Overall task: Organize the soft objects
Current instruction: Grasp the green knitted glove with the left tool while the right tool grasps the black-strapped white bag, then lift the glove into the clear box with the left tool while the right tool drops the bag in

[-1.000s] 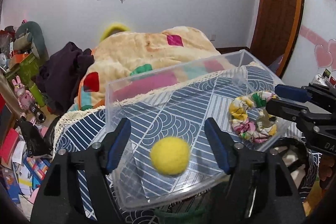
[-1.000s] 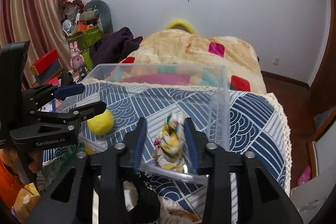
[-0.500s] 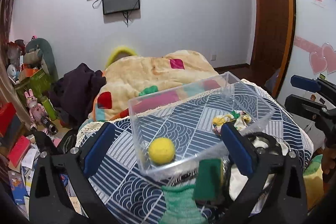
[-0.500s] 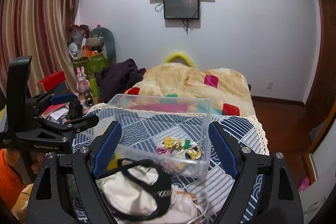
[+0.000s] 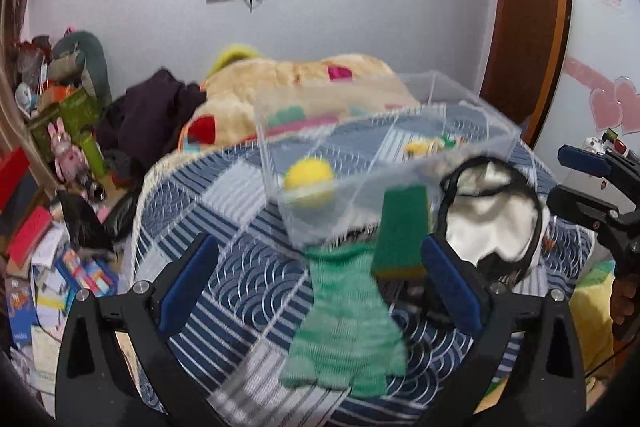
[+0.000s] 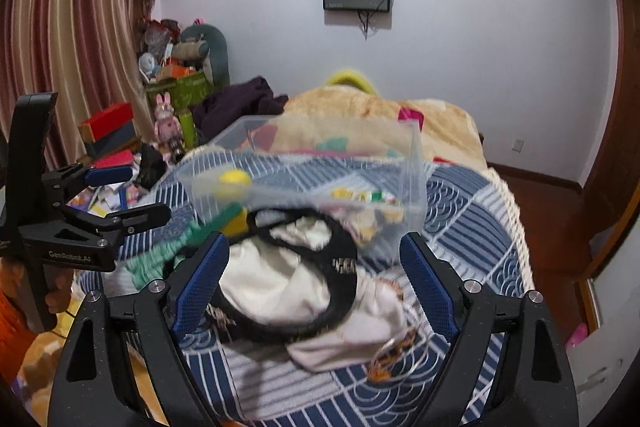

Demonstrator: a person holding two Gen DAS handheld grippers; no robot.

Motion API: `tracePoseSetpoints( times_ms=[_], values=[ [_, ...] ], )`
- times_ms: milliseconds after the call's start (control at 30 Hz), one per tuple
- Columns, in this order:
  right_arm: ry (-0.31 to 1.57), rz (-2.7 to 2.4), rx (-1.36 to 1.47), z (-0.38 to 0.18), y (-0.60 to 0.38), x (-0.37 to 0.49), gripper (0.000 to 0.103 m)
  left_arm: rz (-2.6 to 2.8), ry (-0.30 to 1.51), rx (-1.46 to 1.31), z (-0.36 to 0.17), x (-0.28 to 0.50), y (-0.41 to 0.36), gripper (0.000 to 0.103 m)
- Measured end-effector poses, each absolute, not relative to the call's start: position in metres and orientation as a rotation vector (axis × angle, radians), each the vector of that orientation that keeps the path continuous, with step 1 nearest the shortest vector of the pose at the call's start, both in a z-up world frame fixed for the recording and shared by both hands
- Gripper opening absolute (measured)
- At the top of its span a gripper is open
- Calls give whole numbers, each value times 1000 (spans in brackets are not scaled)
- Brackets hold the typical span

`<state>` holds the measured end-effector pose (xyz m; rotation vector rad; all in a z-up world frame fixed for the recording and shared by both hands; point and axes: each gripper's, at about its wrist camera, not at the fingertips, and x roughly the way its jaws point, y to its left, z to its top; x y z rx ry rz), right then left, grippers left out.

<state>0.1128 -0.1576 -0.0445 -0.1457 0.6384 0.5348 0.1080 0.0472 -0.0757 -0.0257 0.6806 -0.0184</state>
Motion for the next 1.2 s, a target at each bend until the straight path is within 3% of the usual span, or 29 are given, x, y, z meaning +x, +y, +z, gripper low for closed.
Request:
tracePoseSetpoints(
  times_ms=[267, 367, 567, 700, 800, 933, 1200],
  values=[
    [715, 536, -128, -69, -164, 116, 83, -25, 752, -68, -114, 105, 50, 103],
    [732, 548, -124, -72, -161, 117, 71, -33, 753, -53, -123, 104, 42, 100],
    [737, 549, -135, -74, -155, 118, 45, -58, 772, -64, -133, 107, 35, 68],
    [727, 538, -142, -72, -154, 120, 26, -67, 764, -78, -134, 103, 35, 55],
    [724, 538, -114, -72, -159, 121, 17, -63, 745, -68, -133, 96, 34, 41],
    [695, 537, -102, -65, -160, 116, 15, -54, 719, -51, -128, 87, 32, 33],
    [604, 549, -93, -38, -164, 102, 14, -73, 651, -62, -99, 67, 36, 33]
  ],
)
